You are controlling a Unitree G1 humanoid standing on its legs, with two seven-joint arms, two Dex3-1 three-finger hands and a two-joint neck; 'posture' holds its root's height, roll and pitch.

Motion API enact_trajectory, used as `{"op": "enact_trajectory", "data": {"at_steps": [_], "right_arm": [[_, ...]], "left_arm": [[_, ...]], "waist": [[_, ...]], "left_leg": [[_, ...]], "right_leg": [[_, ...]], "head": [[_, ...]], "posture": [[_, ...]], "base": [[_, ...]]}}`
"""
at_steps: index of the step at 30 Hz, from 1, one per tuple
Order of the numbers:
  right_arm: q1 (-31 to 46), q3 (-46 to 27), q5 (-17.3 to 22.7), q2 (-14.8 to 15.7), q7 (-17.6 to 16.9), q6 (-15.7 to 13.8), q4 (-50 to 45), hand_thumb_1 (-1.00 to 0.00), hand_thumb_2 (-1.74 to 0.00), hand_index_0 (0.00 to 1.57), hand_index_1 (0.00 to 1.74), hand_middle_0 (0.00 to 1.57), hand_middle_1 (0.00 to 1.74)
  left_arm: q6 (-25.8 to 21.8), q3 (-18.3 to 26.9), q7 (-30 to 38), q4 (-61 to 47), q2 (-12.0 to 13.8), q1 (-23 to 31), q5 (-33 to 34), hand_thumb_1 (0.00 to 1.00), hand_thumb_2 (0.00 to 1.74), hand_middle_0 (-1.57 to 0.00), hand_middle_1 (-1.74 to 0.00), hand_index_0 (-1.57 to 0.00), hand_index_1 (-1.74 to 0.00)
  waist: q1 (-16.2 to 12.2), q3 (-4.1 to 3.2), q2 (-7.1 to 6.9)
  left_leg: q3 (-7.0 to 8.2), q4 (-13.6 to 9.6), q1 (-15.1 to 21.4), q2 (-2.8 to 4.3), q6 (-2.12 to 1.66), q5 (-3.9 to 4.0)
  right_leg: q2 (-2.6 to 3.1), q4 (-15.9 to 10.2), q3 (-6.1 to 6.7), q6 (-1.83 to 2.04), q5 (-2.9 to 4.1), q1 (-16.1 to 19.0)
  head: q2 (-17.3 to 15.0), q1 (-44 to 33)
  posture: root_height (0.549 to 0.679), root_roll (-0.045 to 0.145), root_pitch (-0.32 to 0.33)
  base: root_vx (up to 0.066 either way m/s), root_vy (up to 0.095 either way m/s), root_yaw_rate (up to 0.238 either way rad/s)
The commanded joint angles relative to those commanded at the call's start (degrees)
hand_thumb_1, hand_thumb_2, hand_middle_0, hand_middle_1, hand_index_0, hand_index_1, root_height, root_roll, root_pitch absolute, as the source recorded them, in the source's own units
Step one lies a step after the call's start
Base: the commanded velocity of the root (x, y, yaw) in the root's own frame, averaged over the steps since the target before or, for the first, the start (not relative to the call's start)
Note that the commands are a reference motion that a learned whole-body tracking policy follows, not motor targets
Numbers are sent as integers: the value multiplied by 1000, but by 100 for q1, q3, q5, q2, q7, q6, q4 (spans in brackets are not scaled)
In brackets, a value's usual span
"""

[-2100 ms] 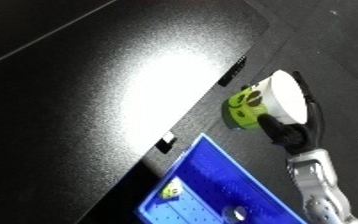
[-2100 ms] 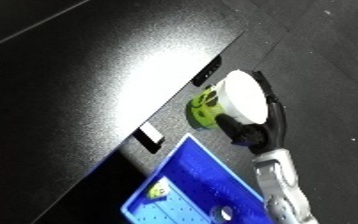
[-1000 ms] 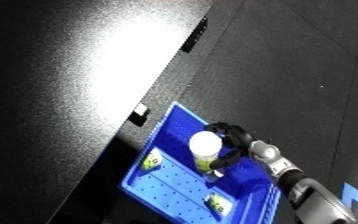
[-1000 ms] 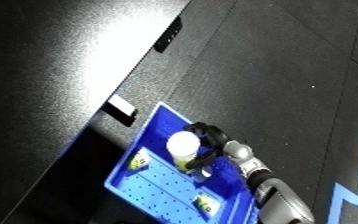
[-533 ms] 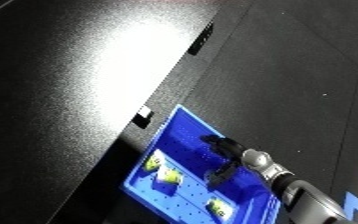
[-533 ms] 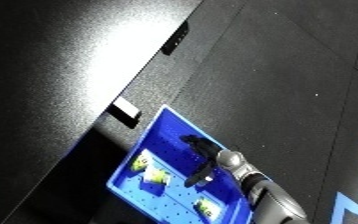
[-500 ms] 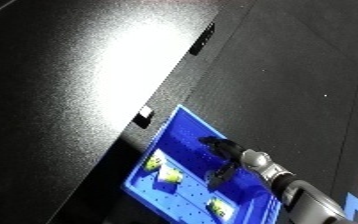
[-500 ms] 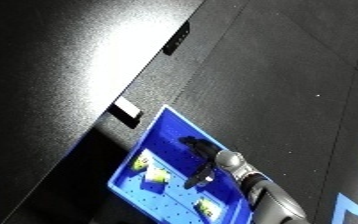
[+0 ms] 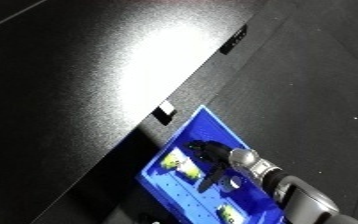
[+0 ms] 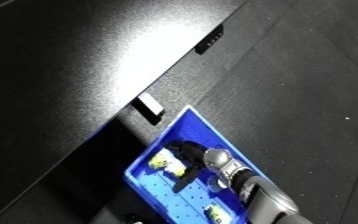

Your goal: Pick up the object and place it into the box

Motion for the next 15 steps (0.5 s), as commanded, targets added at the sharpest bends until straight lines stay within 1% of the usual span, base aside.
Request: {"op": "enact_trajectory", "data": {"at_steps": [3, 6, 11, 15], "right_arm": [[-57, 83, 25, 138, 93, 148, -16, 0, 0, 0, 0, 0, 0], [-115, 184, -33, 262, 102, 239, -19, 0, 0, 0, 0, 0, 0], [-205, 347, -184, 429, -89, 373, -56, 0, 0, 0, 0, 0, 0], [-255, 421, -193, 554, -264, 568, -56, 0, 0, 0, 0, 0, 0]], "left_arm": [[-13, 8, 40, 24, 12, -48, 76, 0, 0, 0, 0, 0, 0], [-13, 12, 99, 41, 32, -102, 133, 0, 0, 0, 0, 0, 0], [52, 46, 183, 44, 92, -204, 145, 0, 0, 0, 0, 0, 0], [90, 66, 184, 40, 131, -259, 218, 0, 0, 0, 0, 0, 0]], "waist": [[113, -8, -71], [223, -17, -139], [368, -30, -239], [465, -14, -287]], "left_leg": [[-65, 44, -51, 8, -11, 19], [-136, 58, -124, 19, -18, 70], [-226, 81, -258, 42, -24, 169], [-284, 106, -324, 41, -24, 249]], "right_leg": [[-40, 30, -60, -1, -8, 15], [-56, 71, -123, -4, -21, 3], [-80, 145, -244, -1, -45, -45], [-101, 201, -330, 13, -54, -49]], "head": [[61, -725], [187, -1600], [351, -2936], [425, -3744]], "posture": [[648, 75, -42], [647, 73, -42], [646, 67, -40], [645, 63, -42]], "base": [[12, -70, 179], [9, -85, 166], [6, -80, 137], [21, -64, 172]]}}
